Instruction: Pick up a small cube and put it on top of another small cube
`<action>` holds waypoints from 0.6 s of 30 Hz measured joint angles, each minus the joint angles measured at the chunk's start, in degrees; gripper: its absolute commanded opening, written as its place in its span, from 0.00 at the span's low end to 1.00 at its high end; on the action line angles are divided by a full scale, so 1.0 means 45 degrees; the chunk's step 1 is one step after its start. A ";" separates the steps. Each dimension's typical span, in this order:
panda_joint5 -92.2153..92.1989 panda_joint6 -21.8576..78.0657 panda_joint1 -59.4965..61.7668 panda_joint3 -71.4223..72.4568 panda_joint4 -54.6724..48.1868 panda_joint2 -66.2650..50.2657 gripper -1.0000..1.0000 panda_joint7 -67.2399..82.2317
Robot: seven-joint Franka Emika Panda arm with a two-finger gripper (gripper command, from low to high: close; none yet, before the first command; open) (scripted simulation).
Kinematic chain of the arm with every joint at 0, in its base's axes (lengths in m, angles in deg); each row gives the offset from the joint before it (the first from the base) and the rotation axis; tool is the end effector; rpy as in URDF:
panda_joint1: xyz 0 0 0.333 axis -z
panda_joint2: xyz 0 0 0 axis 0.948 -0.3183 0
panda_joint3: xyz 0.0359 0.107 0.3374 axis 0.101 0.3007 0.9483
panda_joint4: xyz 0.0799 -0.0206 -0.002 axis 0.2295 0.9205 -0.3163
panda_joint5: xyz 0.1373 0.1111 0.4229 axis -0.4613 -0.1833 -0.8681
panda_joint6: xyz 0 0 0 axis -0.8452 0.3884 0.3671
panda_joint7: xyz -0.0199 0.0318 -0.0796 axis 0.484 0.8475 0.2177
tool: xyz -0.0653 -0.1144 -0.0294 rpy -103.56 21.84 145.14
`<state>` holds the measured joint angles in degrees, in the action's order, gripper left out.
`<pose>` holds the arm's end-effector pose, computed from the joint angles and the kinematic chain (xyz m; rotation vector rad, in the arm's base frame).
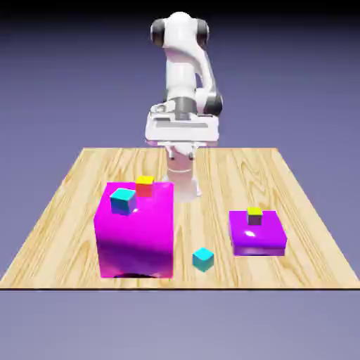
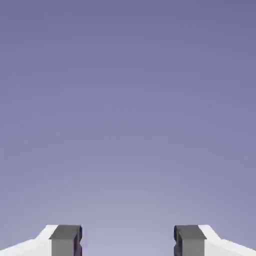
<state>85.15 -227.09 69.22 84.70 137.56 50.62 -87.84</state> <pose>0.4445 0.0075 0.4309 -2.4754 0.9785 -0.9808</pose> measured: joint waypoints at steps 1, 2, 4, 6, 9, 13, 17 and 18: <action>-0.0066 0.0387 -0.0271 -0.0143 -0.0261 -0.0462 0.50 0.0250; -0.0134 0.0774 -0.0543 -0.0286 -0.0522 -0.0923 0.50 0.0500; -0.0269 0.1549 -0.1086 -0.0572 -0.1044 -0.1846 0.50 0.1000; -0.0403 0.2324 -0.1629 -0.0858 -0.1567 -0.2769 0.50 0.1500; -0.0151 0.3071 -0.2174 -0.1109 -0.2173 -0.4153 0.50 0.2287; 0.0243 0.4015 -0.2884 -0.1420 -0.2959 -0.5999 0.50 0.3341; 0.0638 0.4959 -0.3593 -0.1732 -0.3745 -0.7845 0.50 0.4395; 0.0736 0.5195 -0.3755 -0.1810 -0.3941 -0.8307 0.50 0.4659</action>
<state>88.46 -203.72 52.32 76.55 119.82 13.24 -66.87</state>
